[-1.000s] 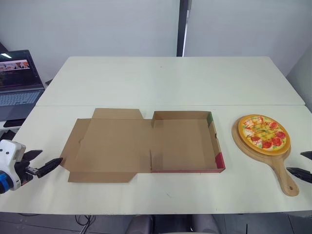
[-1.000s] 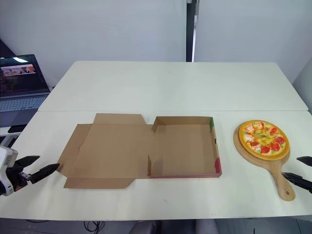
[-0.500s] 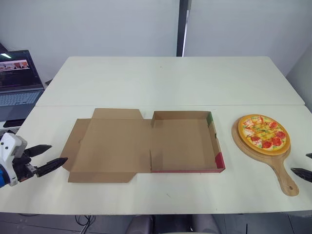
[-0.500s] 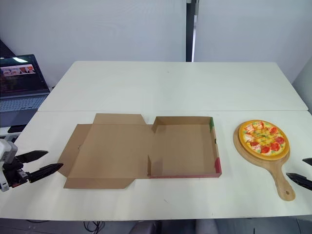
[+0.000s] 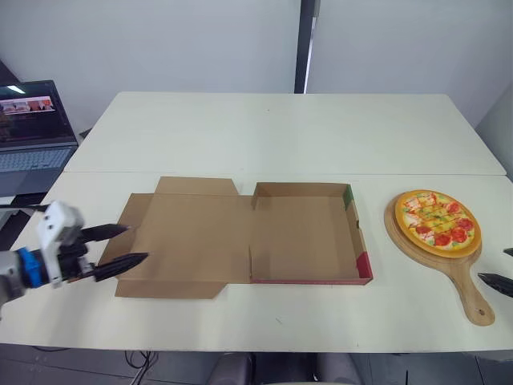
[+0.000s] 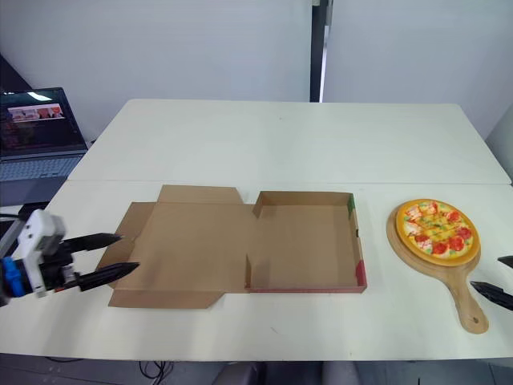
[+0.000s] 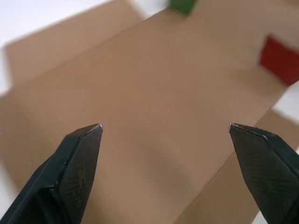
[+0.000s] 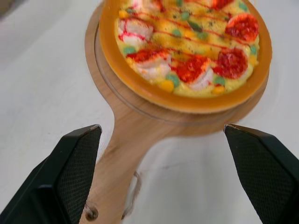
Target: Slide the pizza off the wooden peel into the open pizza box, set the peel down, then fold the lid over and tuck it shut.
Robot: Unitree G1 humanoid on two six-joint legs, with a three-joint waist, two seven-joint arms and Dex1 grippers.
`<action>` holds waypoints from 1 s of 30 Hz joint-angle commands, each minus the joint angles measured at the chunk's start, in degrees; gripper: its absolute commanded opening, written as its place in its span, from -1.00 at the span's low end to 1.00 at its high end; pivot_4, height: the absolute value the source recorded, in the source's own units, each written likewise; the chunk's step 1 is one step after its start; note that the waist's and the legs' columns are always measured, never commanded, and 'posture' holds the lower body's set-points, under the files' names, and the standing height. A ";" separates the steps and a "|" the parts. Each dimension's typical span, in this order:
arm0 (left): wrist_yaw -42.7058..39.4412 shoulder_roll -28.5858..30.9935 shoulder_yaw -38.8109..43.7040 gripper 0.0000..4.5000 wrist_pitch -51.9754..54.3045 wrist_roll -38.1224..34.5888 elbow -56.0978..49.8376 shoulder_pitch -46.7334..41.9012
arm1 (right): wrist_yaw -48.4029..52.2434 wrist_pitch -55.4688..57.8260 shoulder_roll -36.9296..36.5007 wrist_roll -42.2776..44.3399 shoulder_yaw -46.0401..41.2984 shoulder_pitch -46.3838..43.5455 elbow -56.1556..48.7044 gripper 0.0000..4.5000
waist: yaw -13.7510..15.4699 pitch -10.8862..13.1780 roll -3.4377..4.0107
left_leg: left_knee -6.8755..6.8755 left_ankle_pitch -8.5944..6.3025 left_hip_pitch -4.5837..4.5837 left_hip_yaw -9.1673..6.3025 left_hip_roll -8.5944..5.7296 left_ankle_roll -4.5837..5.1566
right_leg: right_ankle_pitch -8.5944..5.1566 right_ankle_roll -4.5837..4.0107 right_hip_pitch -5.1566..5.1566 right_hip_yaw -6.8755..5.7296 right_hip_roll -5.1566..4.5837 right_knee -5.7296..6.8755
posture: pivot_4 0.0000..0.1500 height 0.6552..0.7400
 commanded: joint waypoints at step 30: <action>-4.20 -13.98 -32.22 0.99 3.95 -4.66 -13.76 -32.68 | -29.27 29.05 10.64 1.68 9.75 -2.49 -18.30 1.00 | -0.06 0.02 -0.03 | 0.09 0.02 -0.03 0.03 -0.04 -0.01 | 0.02 0.00 0.01 0.08 0.06 -0.01 | 1.00 1.00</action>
